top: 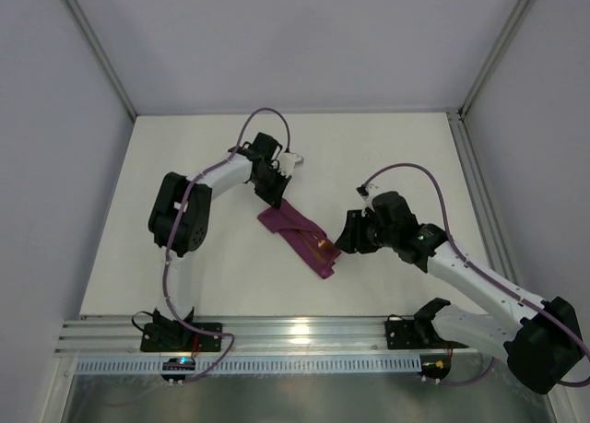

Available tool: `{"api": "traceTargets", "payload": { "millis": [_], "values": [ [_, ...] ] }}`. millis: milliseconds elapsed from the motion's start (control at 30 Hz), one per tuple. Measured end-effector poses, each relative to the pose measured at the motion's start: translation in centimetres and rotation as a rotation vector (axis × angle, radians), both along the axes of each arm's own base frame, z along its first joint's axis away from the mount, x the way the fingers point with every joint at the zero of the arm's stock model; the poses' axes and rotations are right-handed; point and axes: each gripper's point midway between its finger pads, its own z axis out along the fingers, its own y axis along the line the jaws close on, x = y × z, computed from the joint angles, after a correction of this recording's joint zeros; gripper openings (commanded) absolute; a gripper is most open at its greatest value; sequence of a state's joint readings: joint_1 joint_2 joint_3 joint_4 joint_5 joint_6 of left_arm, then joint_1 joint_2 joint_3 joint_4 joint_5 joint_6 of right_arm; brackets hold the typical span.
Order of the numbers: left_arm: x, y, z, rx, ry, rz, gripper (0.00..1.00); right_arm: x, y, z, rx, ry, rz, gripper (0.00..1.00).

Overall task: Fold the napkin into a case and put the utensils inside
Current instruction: Place the smaller-rectangle-folded-napkin at the corner of the board.

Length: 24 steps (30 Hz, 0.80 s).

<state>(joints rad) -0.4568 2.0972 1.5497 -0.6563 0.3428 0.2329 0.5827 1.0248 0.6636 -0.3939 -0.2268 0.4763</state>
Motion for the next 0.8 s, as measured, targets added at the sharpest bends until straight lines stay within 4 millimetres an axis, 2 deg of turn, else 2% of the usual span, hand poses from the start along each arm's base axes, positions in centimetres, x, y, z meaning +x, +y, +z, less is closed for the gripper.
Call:
{"api": "traceTargets", "payload": {
  "millis": [233, 333, 400, 533, 600, 700, 800],
  "values": [
    [0.8, 0.5, 0.1, -0.022, 0.016, 0.092, 0.00, -0.1, -0.7, 1.1, 0.011, -0.045, -0.021, 0.47],
    [2.2, 1.9, 0.1, -0.043, 0.014, 0.173, 0.00, -0.2, -0.9, 1.2, 0.008, -0.050, -0.027, 0.47],
    [3.4, 3.7, 0.1, -0.063, 0.013, 0.245, 0.00, -0.3, -1.1, 1.1, 0.005, -0.053, -0.032, 0.47],
    [6.3, 9.1, 0.3, -0.094, 0.006, 0.425, 0.00, -0.6, -1.6, 0.7, -0.009, -0.046, -0.041, 0.47],
    [7.7, 12.7, 0.5, -0.115, 0.001, 0.533, 0.00, -0.6, -1.7, 0.7, -0.011, -0.047, -0.046, 0.47],
    [9.6, 19.4, 0.8, -0.146, -0.017, 0.726, 0.00, -0.6, -1.9, 0.7, -0.014, -0.054, -0.050, 0.47],
    [10.5, 27.0, 0.9, -0.164, -0.052, 0.929, 0.00, -0.6, -2.0, 0.8, -0.015, -0.059, -0.054, 0.47]
  ]
}}
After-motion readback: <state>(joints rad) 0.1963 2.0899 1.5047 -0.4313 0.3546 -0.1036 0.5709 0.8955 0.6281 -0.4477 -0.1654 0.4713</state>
